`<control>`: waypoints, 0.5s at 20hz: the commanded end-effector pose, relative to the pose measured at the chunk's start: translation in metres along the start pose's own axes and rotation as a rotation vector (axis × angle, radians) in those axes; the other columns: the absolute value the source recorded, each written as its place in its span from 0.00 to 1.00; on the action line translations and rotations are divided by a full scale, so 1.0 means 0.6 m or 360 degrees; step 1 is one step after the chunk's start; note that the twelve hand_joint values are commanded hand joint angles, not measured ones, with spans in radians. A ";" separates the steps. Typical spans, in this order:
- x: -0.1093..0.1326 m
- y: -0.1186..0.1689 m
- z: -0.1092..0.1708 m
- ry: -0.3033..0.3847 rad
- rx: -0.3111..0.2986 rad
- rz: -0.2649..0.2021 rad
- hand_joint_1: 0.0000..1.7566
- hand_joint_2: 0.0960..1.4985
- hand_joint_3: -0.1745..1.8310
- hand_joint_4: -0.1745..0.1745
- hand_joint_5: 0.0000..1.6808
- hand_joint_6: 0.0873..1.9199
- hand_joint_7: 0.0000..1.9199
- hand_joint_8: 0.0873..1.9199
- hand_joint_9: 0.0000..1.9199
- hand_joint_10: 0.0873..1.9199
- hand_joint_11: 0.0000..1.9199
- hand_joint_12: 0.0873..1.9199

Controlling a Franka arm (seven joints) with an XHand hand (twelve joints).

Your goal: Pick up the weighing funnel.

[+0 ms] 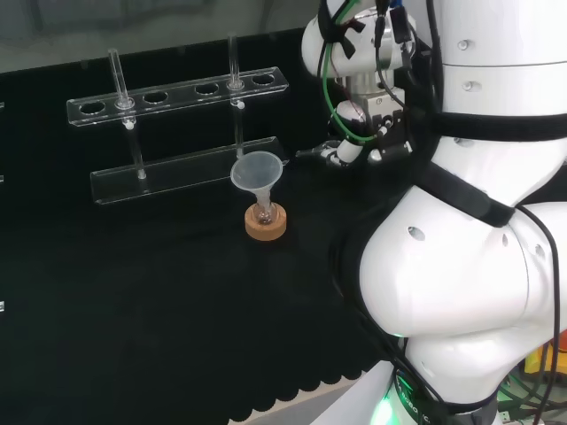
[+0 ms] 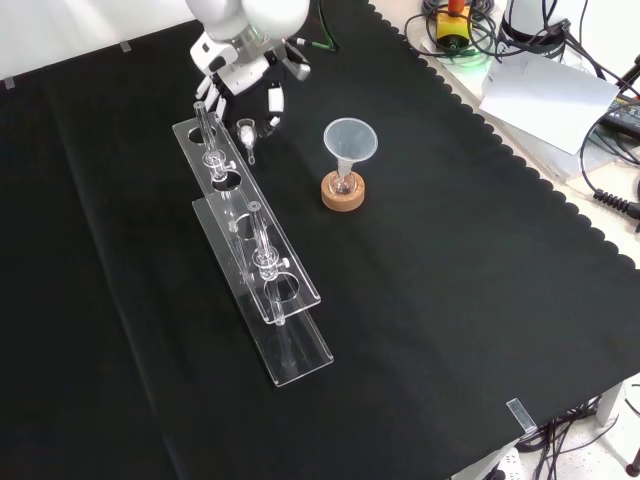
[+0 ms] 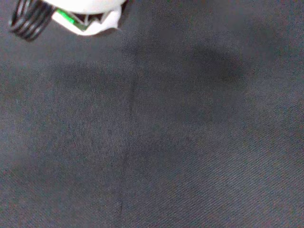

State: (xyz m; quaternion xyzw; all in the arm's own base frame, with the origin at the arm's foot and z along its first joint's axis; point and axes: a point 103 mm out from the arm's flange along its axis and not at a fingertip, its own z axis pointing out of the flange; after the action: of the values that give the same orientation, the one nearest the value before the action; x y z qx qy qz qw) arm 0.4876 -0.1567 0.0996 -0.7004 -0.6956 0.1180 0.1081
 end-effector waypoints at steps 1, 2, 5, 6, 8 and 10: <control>-0.003 -0.036 -0.028 0.0008 -0.0010 0.0028 0.62 0.39 0.48 1.00 0.68 0.48 0.24 0.32 0.39 0.25 0.21 0.67; -0.002 -0.041 -0.032 0.0007 -0.0015 0.0030 0.62 0.39 0.48 1.00 0.68 0.48 0.24 0.32 0.39 0.25 0.21 0.67; 0.002 -0.056 -0.046 0.0001 -0.0039 0.0034 0.62 0.39 0.48 1.00 0.68 0.48 0.24 0.32 0.39 0.25 0.22 0.67; 0.003 -0.062 -0.051 -0.0002 -0.0045 0.0035 0.62 0.39 0.48 1.00 0.68 0.48 0.24 0.32 0.39 0.25 0.22 0.67; 0.007 -0.072 -0.060 -0.0008 -0.0054 0.0039 0.62 0.39 0.48 1.00 0.68 0.47 0.24 0.32 0.39 0.25 0.22 0.67; 0.003 -0.074 -0.060 -0.0006 -0.0054 0.0037 0.62 0.39 0.48 1.00 0.68 0.47 0.24 0.32 0.39 0.25 0.22 0.67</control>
State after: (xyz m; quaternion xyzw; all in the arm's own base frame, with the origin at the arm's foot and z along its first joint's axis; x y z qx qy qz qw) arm 0.4670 -0.1544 0.1398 -0.7084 -0.6909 0.1075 0.0961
